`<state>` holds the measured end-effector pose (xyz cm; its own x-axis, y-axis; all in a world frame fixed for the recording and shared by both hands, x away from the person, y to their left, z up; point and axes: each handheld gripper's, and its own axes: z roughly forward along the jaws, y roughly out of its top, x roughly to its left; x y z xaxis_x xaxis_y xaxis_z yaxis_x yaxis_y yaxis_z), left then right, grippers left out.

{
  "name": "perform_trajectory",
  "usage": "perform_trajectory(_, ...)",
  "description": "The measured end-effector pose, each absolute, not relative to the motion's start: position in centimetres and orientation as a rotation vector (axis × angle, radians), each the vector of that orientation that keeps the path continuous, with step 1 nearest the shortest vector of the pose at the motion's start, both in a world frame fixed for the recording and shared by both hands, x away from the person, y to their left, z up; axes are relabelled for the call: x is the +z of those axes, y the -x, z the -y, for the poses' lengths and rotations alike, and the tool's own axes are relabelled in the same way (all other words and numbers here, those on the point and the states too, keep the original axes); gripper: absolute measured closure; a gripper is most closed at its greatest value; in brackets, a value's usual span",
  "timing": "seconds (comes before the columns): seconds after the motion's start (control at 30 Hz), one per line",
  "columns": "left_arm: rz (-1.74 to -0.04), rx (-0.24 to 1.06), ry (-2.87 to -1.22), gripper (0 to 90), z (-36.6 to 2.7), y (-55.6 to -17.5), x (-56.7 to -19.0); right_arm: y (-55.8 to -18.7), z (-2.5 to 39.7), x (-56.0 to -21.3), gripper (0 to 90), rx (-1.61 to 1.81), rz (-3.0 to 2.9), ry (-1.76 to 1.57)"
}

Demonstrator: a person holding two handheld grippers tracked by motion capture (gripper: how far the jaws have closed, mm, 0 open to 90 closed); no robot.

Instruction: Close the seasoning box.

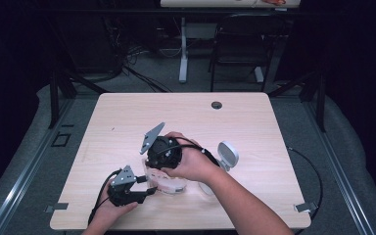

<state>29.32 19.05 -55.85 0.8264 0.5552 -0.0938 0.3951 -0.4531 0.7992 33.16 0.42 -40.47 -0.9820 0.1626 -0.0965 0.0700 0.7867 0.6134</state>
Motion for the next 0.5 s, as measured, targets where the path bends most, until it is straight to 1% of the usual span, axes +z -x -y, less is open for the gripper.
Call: perform_trajectory(0.5, -0.659, 0.190, -2.104, 47.1, -18.54, -29.41, -55.97, -32.74, 0.48, -39.79, 90.0, 1.015, -2.835, -0.180)
